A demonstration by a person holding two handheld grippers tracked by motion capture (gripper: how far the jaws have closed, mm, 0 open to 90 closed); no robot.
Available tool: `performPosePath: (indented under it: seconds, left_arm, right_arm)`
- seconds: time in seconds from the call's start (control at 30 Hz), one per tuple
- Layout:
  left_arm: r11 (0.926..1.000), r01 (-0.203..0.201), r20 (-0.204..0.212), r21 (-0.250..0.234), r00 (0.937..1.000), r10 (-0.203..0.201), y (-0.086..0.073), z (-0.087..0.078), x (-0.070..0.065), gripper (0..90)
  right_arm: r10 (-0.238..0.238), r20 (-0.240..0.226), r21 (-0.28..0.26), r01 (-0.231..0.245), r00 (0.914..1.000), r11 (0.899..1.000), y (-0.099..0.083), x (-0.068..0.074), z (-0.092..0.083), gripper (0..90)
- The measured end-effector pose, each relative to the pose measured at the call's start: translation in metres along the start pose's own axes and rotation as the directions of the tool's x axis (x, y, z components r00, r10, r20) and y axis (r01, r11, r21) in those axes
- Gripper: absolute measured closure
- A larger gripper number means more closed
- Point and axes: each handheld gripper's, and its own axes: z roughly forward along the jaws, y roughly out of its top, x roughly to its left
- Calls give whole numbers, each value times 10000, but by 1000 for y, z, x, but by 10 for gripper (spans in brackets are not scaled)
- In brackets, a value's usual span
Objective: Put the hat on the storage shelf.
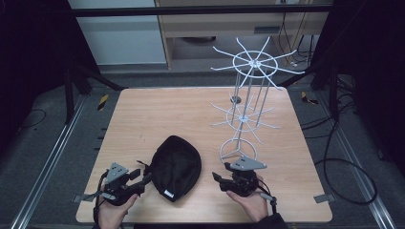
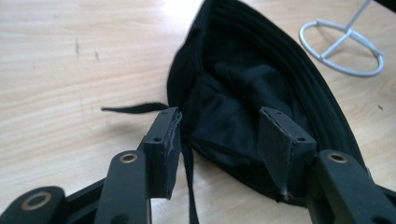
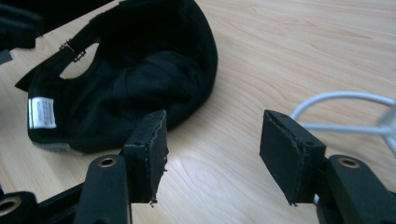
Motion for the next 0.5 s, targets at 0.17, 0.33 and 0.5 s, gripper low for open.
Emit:
performPosePath:
  seconds: [0.17, 0.33, 0.5]
  left_arm:
    - [9998, -4, 284, 205, 9996, -2, -4, 5, -5, 469]
    - [9993, -129, 281, 355, 9995, 119, -6, 7, -11, 452]
    - [9977, -36, 44, 679, 10000, 33, -9, 14, -15, 408]
  right_arm:
    - [90, -116, -90, -91, 9999, 9999, 12, 8, 18, 434]
    - [34, -61, -1, -34, 10000, 10000, 19, 14, 35, 436]
    - [75, 153, 47, -76, 9999, 10000, 25, 16, 52, 432]
